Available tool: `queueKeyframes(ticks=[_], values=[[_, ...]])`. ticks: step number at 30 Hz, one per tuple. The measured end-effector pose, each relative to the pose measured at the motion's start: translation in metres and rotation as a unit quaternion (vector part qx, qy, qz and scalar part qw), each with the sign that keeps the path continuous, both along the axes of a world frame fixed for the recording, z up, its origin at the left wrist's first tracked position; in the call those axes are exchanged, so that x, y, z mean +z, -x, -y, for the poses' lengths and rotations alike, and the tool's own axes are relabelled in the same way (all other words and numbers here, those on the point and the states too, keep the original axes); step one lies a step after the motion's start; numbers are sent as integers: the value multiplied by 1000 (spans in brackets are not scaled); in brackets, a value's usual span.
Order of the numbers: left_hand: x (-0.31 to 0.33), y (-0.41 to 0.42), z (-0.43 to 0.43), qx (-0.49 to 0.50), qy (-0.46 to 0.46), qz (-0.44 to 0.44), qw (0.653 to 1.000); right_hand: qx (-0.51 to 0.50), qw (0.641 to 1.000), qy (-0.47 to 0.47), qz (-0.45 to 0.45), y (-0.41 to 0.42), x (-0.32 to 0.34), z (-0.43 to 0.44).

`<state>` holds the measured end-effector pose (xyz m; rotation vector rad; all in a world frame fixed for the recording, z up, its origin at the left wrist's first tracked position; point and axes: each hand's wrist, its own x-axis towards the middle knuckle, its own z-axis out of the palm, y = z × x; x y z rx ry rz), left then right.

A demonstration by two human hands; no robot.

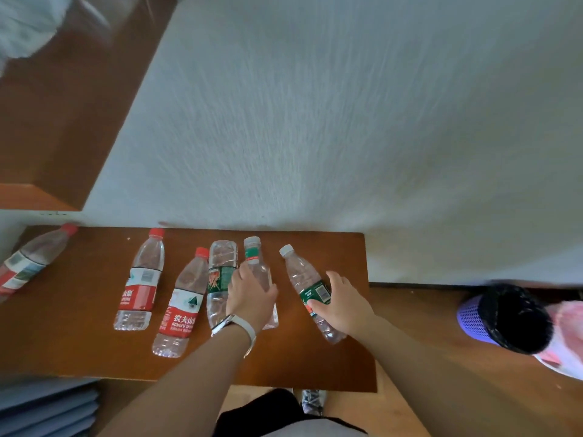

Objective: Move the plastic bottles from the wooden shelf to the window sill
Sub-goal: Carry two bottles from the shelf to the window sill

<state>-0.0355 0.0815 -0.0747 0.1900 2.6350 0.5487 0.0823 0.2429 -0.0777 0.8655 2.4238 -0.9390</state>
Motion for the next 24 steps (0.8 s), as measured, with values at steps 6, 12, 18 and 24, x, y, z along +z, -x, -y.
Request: queueKeyframes(ticks=[6,12,18,24], values=[[-2,9,-6,25,-15,95,995,-39,994,103,8,4,-14,4],[1,11,-7,56,-32,150,987,-64,987,150,11,8,-11,4],[9,4,-1,79,-121,161,976,-98,980,172,-23,5,1,4],[36,0,8,74,-223,134,963,-121,965,213,-94,2,37,8]])
